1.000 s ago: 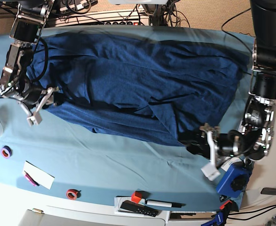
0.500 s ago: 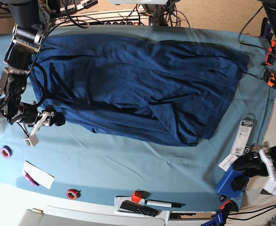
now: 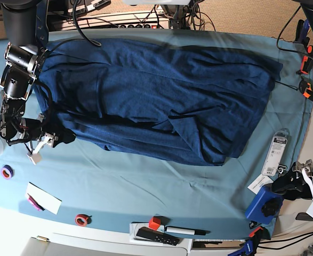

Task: Layout the t-shirt on the table in an organized manner, then fold the t-shirt properly
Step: 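Grasp the same t-shirt side edge with the right gripper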

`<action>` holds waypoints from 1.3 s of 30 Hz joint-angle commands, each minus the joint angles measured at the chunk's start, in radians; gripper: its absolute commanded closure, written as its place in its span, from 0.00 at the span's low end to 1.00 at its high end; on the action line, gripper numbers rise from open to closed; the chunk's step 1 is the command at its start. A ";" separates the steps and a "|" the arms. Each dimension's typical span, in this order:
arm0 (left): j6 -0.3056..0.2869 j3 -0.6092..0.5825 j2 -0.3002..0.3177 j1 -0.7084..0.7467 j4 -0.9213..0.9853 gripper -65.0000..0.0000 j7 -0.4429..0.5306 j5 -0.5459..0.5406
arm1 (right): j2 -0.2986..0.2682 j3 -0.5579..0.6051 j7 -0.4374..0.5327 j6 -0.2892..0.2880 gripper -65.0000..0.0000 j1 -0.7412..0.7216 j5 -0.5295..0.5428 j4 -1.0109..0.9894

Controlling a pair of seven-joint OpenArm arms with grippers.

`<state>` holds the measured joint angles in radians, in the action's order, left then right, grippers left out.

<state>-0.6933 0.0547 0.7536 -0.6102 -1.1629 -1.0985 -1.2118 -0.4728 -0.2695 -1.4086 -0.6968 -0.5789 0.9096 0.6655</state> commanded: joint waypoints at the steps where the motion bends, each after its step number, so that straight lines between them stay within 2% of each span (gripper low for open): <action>1: -0.005 0.010 0.019 -0.032 -0.013 0.43 0.023 -0.021 | -0.019 0.018 0.012 -0.001 0.46 -0.037 0.040 0.013; 4: -0.005 0.010 0.019 -0.032 -0.013 0.43 0.023 -0.022 | -0.018 0.099 0.040 -0.001 0.46 -0.048 0.077 0.014; 7: -0.005 0.010 0.020 -0.032 -0.013 0.43 0.023 -0.021 | -0.020 0.160 0.245 -0.001 0.46 -0.057 0.029 0.015; 9: -0.005 0.010 0.020 -0.032 -0.013 0.43 0.023 -0.021 | -0.015 0.180 0.360 -0.001 0.46 -0.061 -0.083 0.015; 12: -0.005 0.010 0.019 -0.032 -0.013 0.43 0.023 -0.021 | 0.005 0.185 0.496 -0.001 0.46 -0.064 -0.323 0.015; 14: -0.005 0.010 0.019 -0.032 -0.013 0.43 0.023 -0.021 | 0.019 0.185 0.539 -0.001 0.46 -0.061 -0.412 0.015; 15: -0.005 0.010 0.019 -0.032 -0.013 0.43 0.023 -0.021 | 0.025 0.185 0.533 -0.001 0.46 -0.059 -0.413 0.015; 17: -0.005 0.010 0.019 -0.032 -0.013 0.43 0.023 -0.021 | 0.040 0.185 0.462 -0.001 0.46 -0.055 -0.388 0.015; 22: -0.005 0.010 0.019 -0.032 -0.013 0.43 0.024 -0.021 | 0.069 0.185 0.208 -0.001 0.46 -0.042 -0.189 0.015; 24: -0.005 0.010 0.019 -0.032 -0.013 0.43 0.023 -0.021 | 0.068 0.185 0.166 -0.001 0.46 -0.039 -0.132 0.015; 28: -0.005 0.010 0.019 -0.030 -0.013 0.43 0.022 -0.021 | 0.061 0.185 0.159 -0.001 0.46 -0.036 -0.124 0.015; 29: -0.005 0.010 0.020 -0.025 -0.013 0.43 0.022 -0.021 | 0.060 0.185 0.158 -0.001 0.50 -0.036 -0.124 0.015; 30: -0.005 0.010 0.019 -0.019 -0.013 0.43 0.021 -0.020 | 0.059 0.185 0.159 -0.001 0.59 -0.036 -0.125 0.015; 33: -0.005 0.010 0.013 0.018 -0.013 0.43 0.022 -0.014 | 0.057 0.185 0.159 -0.001 0.93 -0.036 -0.125 0.015; 34: -0.005 0.010 0.006 0.035 -0.013 0.43 0.023 -0.007 | 0.057 0.185 0.161 -0.001 1.00 -0.036 -0.124 0.015; 38: 0.000 0.010 -0.047 0.115 -0.013 0.43 0.048 0.035 | 0.058 0.185 0.175 -0.001 1.00 -0.036 -0.124 0.015; 39: 0.021 0.010 -0.066 0.135 -0.013 0.43 0.077 0.060 | 0.058 0.185 0.181 -0.001 1.00 -0.036 -0.124 0.015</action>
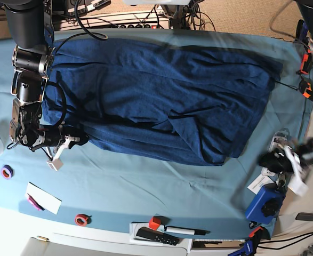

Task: Layout the t-shirt on the table in an organized manner, then fold the t-shirt properly
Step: 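Grasp the same t-shirt side edge with the right gripper, then lift the side edge with both grippers and fold it over the t-shirt body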

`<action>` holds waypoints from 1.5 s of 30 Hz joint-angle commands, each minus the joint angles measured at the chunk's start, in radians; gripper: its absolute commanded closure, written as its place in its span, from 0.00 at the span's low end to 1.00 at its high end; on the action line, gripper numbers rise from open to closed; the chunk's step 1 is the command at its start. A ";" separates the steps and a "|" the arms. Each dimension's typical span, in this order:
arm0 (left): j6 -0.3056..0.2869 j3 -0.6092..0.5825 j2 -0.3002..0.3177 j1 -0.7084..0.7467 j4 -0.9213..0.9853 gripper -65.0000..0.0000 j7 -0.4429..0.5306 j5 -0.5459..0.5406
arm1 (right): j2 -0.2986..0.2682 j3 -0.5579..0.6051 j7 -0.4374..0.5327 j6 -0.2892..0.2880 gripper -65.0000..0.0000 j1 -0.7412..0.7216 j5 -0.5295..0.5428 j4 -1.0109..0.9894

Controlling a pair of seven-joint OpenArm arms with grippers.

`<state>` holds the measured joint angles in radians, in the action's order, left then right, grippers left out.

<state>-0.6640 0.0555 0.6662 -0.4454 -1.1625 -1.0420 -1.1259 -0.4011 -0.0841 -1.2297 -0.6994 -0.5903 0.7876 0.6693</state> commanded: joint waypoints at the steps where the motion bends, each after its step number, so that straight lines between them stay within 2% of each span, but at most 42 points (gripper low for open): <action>1: 0.016 0.010 0.000 -0.010 -0.013 0.43 0.060 0.011 | -0.014 -0.001 0.006 0.001 1.00 -0.025 -0.003 0.011; 4: 0.136 0.010 -0.071 0.026 -0.013 0.43 0.168 0.165 | -0.014 -0.001 0.006 0.001 1.00 -0.025 -0.002 0.011; 6: 0.205 0.010 -0.116 0.029 -0.001 0.43 0.202 0.221 | -0.014 -0.001 0.005 0.001 1.00 -0.025 -0.002 0.011; 9: 0.239 0.011 -0.172 0.013 0.052 0.43 0.215 0.254 | -0.014 -0.001 0.003 0.001 1.00 -0.024 -0.002 0.011; 14: 0.250 0.015 -0.230 -0.060 0.236 0.43 0.248 0.259 | -0.014 -0.001 -0.027 0.001 1.00 -0.024 -0.002 0.011; 16: 0.247 0.015 -0.237 -0.095 0.325 0.43 0.266 0.259 | -0.014 -0.001 -0.034 0.001 1.00 -0.024 -0.002 0.011; 20: 0.191 0.015 -0.239 -0.155 0.443 0.43 0.247 0.217 | -0.014 -0.001 -0.026 0.001 1.00 -0.024 -0.001 0.011; 23: 0.134 0.015 -0.243 -0.171 0.450 0.43 0.182 0.135 | -0.014 -0.001 -0.019 0.001 1.00 -0.024 -0.001 0.011; 27: 0.094 0.015 -0.273 -0.172 0.450 0.43 0.147 0.123 | -0.014 -0.001 -0.019 0.001 1.00 -0.024 -0.001 0.011; 34: 0.086 0.015 -0.356 -0.172 0.450 0.43 0.147 0.129 | -0.012 -0.001 -0.019 0.001 1.00 -0.024 0.002 0.011; 39: 0.075 0.015 -0.375 -0.173 0.450 0.43 0.199 0.147 | -0.012 -0.001 -0.019 0.001 1.00 -0.024 0.002 0.011; 43: 0.074 0.015 -0.369 -0.173 0.450 0.53 0.251 0.147 | -0.012 -0.001 -0.018 0.001 1.00 -0.024 0.003 0.011; 45: 0.061 0.015 -0.369 -0.173 0.450 0.65 0.265 0.147 | -0.012 -0.001 -0.011 0.001 1.00 -0.024 0.002 0.011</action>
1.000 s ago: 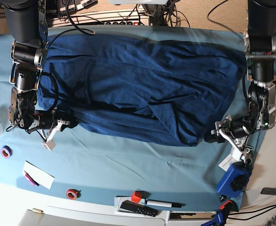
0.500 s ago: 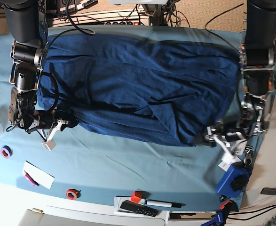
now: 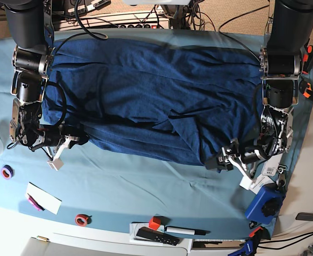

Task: Layout the t-shirt on the table in an organized manner, then fold the t-shirt properly
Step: 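Lift the side edge with both grippers and fold it over the t-shirt body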

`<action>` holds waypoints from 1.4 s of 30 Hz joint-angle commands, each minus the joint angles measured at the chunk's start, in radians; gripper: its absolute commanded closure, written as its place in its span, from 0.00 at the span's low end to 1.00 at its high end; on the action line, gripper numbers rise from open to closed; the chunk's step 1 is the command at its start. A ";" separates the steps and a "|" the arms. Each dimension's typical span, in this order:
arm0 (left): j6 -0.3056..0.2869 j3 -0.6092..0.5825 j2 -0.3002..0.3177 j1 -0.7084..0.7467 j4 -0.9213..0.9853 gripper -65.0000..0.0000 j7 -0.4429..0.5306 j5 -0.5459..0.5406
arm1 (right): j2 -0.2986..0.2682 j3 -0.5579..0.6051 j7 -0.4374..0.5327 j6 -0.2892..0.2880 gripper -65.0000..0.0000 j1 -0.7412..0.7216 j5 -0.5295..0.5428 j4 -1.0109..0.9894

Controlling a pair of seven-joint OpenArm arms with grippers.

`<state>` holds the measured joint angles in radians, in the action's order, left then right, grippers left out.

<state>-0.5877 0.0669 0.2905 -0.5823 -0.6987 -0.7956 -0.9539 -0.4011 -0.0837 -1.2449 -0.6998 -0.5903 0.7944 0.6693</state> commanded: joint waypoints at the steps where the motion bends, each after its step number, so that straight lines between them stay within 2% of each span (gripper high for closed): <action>1: -0.044 0.003 0.006 -0.036 -0.014 0.74 0.019 -0.026 | -0.012 -0.001 0.009 0.002 1.00 -0.024 -0.005 0.011; 3: -0.097 0.003 0.006 -0.036 -0.014 0.96 0.019 -0.026 | -0.012 -0.001 0.027 0.002 1.00 -0.024 -0.004 0.011; 4: -0.110 0.003 0.006 -0.036 -0.014 1.00 0.019 -0.026 | -0.012 -0.001 0.034 0.002 1.00 -0.024 0.000 0.011; 10: -0.110 0.004 0.014 -0.036 -0.031 1.00 0.026 -0.033 | -0.032 -0.003 0.041 0.002 1.00 -0.025 0.056 0.013; 16: -0.110 0.004 0.075 -0.035 -0.040 1.00 -0.011 -0.124 | -0.064 -0.003 0.017 0.002 1.00 -0.024 0.059 0.072; 20: -0.110 0.004 0.111 -0.035 -0.040 1.00 -0.107 -0.221 | -0.064 -0.003 -0.018 0.002 1.00 -0.019 0.105 0.126; 25: -0.110 0.003 0.137 -0.035 -0.040 1.00 -0.318 -0.375 | -0.056 -0.003 -0.031 0.002 1.00 -0.019 0.110 0.145; 29: -0.110 0.003 0.142 -0.032 -0.040 1.00 -0.436 -0.416 | -0.059 -0.003 -0.038 0.002 1.00 -0.013 0.110 0.145; 35: -0.110 0.003 0.142 -0.003 -0.039 1.00 -0.435 -0.395 | -0.059 -0.003 -0.042 0.002 1.00 0.030 0.110 0.145; 42: -0.110 0.003 0.142 0.007 -0.039 1.00 -0.315 -0.268 | -0.059 -0.003 -0.042 0.002 1.00 0.064 0.110 0.145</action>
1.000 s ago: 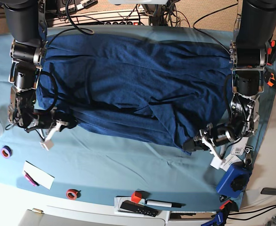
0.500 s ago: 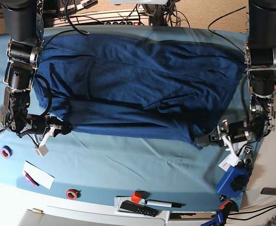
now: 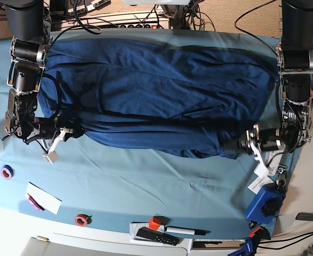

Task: Layout the t-shirt on the table in an organized manner, then fold the t-shirt properly
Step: 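Lift the side edge with both grippers and fold it over the t-shirt body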

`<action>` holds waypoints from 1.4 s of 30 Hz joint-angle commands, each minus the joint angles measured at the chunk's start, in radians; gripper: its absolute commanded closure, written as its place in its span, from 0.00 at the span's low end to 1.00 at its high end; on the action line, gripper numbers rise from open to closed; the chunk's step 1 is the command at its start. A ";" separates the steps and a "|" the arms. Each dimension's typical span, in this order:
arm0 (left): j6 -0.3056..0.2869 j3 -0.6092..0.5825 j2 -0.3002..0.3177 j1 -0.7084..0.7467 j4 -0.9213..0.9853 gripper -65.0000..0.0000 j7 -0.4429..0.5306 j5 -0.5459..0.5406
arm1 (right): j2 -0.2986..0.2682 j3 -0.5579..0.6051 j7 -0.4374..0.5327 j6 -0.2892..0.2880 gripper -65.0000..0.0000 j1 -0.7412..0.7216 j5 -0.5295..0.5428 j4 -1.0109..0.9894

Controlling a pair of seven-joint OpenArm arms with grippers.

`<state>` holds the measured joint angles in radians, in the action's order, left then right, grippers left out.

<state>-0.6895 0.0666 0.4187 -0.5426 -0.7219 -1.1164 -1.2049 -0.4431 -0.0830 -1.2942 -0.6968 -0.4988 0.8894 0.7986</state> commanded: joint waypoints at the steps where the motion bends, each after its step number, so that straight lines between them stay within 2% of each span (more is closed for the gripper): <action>1: -0.009 0.004 0.013 -0.033 -0.016 0.89 0.027 0.005 | -0.017 -0.004 0.008 -0.001 1.00 -0.028 0.015 0.016; 3: -0.009 0.004 0.014 -0.034 -0.016 0.61 0.075 0.048 | -0.017 -0.004 0.011 -0.001 1.00 -0.031 0.015 0.016; 4: -0.009 0.004 0.014 -0.036 -0.016 0.52 0.104 0.075 | -0.017 -0.004 0.011 -0.001 1.00 -0.031 0.015 0.016; 5: -0.009 0.004 0.014 -0.037 -0.016 0.49 0.129 0.110 | -0.017 -0.004 0.011 -0.001 1.00 -0.031 0.015 0.016; 11: -0.004 0.004 0.013 -0.039 -0.016 0.49 0.237 0.256 | -0.017 -0.004 0.011 -0.001 1.00 -0.031 0.015 0.016; 16: 0.070 0.001 0.007 -0.039 -0.016 0.49 0.349 0.355 | -0.017 -0.004 0.013 -0.001 1.00 -0.031 0.016 0.016; 22: 0.069 0.000 -0.042 -0.039 -0.016 0.49 0.339 0.374 | -0.017 -0.004 0.015 -0.001 1.00 -0.031 0.019 0.016; 25: 0.039 0.000 -0.069 -0.039 -0.016 0.49 0.304 0.334 | -0.017 -0.004 0.014 -0.001 1.00 -0.030 0.019 0.016; 27: 0.018 0.000 -0.083 -0.039 -0.016 0.51 0.285 0.311 | -0.017 -0.004 0.014 -0.001 1.00 -0.030 0.019 0.016; 29: 0.015 0.000 -0.089 -0.039 -0.016 0.60 0.286 0.311 | -0.017 -0.004 0.014 -0.001 1.00 -0.031 0.019 0.016; 30: 0.015 0.000 -0.089 -0.039 -0.016 0.70 0.287 0.309 | -0.017 -0.004 0.014 -0.001 1.00 -0.030 0.019 0.016; 32: 0.006 0.000 -0.084 -0.040 -0.016 0.99 0.288 0.288 | -0.017 -0.004 0.014 -0.001 1.00 -0.030 0.020 0.016; 35: -0.009 0.000 -0.066 -0.039 -0.016 1.00 0.305 0.235 | -0.023 -0.004 0.022 -0.001 1.00 -0.022 0.059 0.048; 39: -0.009 0.002 -0.028 -0.039 -0.016 1.00 0.300 0.123 | -0.029 -0.005 0.037 -0.001 1.00 0.018 0.055 0.193; 42: -0.009 0.002 0.000 -0.039 -0.018 1.00 0.256 0.064 | -0.036 -0.005 0.032 -0.001 1.00 0.068 0.051 0.312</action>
<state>-0.6868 0.0654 0.4057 -0.5468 -0.7227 -0.8791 -1.1130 -0.4572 -0.0826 -1.2747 -0.6964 -0.4088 0.9276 1.0973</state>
